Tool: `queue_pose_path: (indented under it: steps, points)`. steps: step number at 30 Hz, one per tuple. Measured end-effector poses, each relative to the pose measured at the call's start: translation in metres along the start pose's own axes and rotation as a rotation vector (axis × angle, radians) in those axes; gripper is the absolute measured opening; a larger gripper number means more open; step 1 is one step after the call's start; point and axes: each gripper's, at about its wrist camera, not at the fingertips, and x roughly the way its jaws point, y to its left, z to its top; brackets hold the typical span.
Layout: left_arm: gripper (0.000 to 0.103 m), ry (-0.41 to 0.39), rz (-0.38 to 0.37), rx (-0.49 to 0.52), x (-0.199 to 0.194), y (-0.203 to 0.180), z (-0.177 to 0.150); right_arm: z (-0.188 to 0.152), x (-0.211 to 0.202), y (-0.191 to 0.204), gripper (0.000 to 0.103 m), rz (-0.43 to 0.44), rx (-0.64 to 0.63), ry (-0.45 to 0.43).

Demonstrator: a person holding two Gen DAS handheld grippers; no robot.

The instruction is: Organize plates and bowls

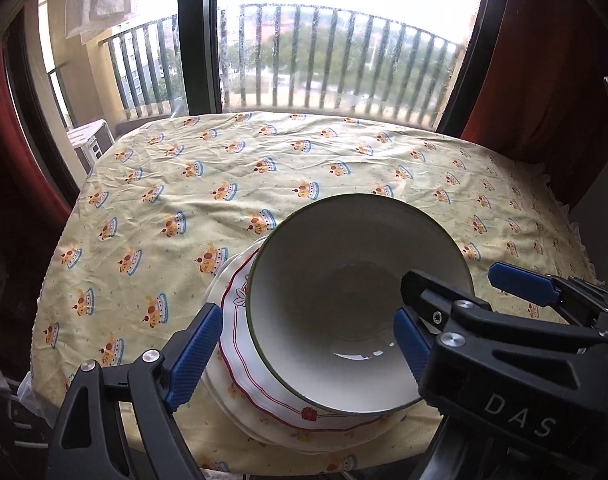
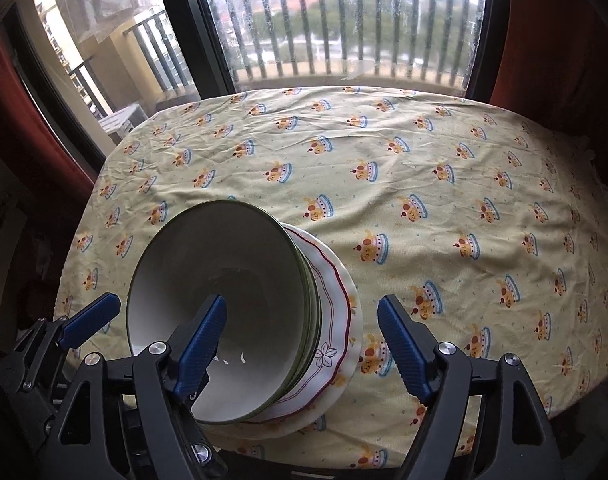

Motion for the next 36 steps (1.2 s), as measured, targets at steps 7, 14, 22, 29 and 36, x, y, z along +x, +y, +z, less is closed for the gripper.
queue_pose_path:
  steps: [7,14,22,29,36]
  points:
    - [0.094,-0.075,0.085,-0.05,-0.027,-0.022,-0.024,-0.021,-0.043,-0.029,0.092,0.02,-0.013,-0.099]
    - [0.094,-0.159,0.09,-0.13,-0.048,-0.041,-0.053,-0.05,-0.073,-0.068,0.093,-0.019,-0.017,-0.164]
    - [0.099,-0.237,0.119,-0.076,-0.051,-0.078,-0.083,-0.087,-0.087,-0.099,0.096,-0.082,-0.048,-0.27]
    - [0.099,-0.256,0.157,-0.074,-0.046,-0.09,-0.102,-0.115,-0.087,-0.126,0.097,-0.101,-0.007,-0.34]
    - [0.099,-0.259,0.16,-0.068,-0.044,-0.1,-0.11,-0.133,-0.085,-0.148,0.099,-0.119,0.043,-0.365]
